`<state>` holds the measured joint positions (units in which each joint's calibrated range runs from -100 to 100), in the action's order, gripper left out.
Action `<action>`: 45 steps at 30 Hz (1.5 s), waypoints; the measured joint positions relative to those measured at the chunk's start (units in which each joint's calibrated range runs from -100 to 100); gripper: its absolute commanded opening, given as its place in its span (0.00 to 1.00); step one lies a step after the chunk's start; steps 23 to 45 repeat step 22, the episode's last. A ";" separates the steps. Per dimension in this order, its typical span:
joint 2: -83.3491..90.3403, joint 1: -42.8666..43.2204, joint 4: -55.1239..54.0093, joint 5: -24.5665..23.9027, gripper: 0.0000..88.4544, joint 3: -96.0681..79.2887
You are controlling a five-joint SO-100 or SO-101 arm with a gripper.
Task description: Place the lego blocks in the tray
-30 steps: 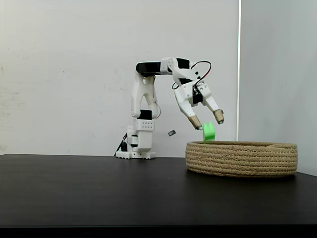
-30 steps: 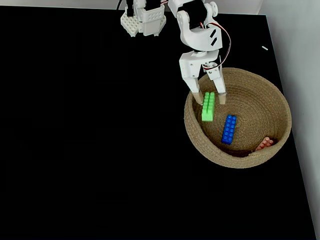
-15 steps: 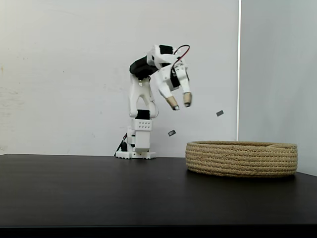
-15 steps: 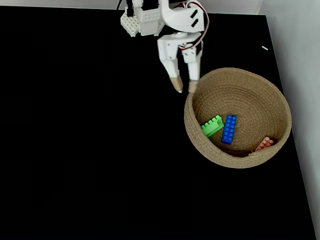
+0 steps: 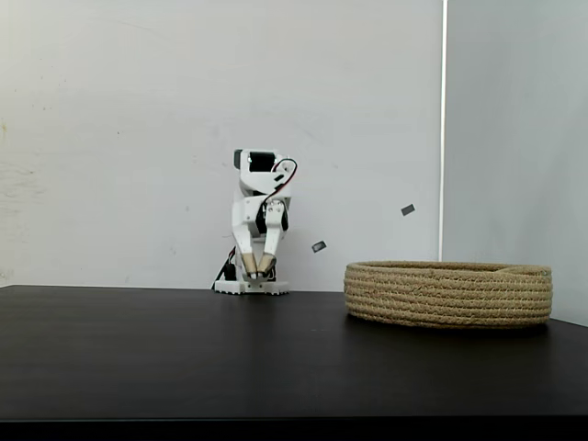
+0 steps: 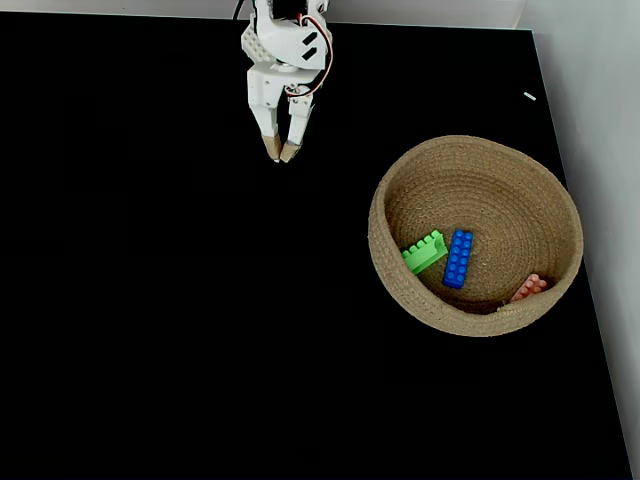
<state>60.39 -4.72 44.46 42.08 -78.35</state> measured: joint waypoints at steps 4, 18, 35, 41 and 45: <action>10.94 -0.41 -1.06 2.20 0.00 -12.02; 36.39 1.63 24.12 3.03 0.00 -20.86; 37.83 2.44 28.58 4.98 0.00 -20.86; 37.83 2.44 28.58 4.98 0.00 -20.86; 37.83 2.44 28.58 4.98 0.00 -20.86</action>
